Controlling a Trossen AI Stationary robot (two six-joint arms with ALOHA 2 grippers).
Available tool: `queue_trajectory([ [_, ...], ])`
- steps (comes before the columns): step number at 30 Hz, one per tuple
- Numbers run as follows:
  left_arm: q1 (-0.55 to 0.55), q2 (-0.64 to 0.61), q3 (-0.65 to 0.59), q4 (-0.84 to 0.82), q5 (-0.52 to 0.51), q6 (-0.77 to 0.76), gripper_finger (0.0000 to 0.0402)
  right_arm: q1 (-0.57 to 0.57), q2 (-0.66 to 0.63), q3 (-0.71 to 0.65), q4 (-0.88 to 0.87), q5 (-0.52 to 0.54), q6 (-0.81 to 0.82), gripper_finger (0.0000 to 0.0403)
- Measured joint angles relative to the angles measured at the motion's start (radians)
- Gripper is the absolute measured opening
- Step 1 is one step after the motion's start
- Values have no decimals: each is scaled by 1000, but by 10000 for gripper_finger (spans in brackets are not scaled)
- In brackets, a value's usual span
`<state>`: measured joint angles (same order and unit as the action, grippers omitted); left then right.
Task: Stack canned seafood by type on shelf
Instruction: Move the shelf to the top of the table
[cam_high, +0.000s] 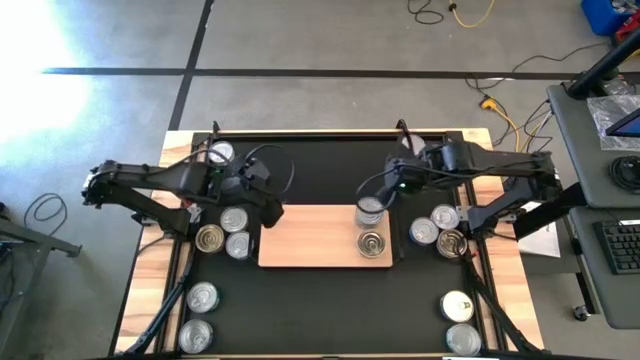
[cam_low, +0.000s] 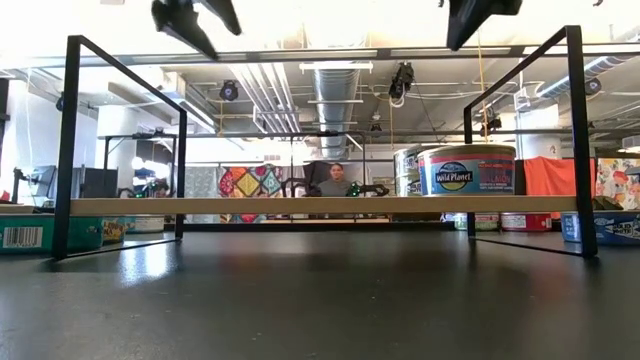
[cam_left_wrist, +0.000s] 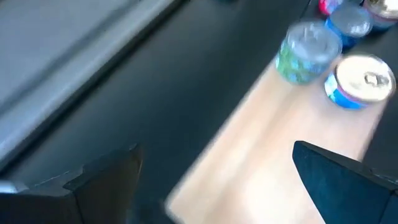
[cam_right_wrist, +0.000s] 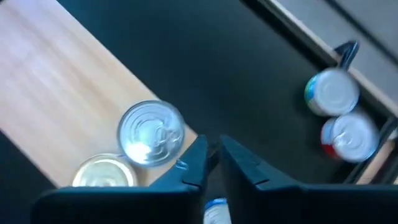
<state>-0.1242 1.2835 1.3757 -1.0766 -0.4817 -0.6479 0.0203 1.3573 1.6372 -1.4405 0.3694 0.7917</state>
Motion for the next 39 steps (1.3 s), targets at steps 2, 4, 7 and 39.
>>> queue_trajectory([
  [2, 0, 0, 46, -99, 64, -112, 398, 0, -26, -24, -1, -26, 67, 76],
  [4, -3, -1, 83, -182, 113, -197, 398, 0, -43, -44, -6, -36, 159, 109],
  [7, -10, -4, 122, -269, 150, -265, 398, -1, -50, -56, -20, -60, 246, 157],
  [39, -229, -873, -603, 324, 406, -547, 398, 10, -560, -695, 519, -319, 403, 320],
])
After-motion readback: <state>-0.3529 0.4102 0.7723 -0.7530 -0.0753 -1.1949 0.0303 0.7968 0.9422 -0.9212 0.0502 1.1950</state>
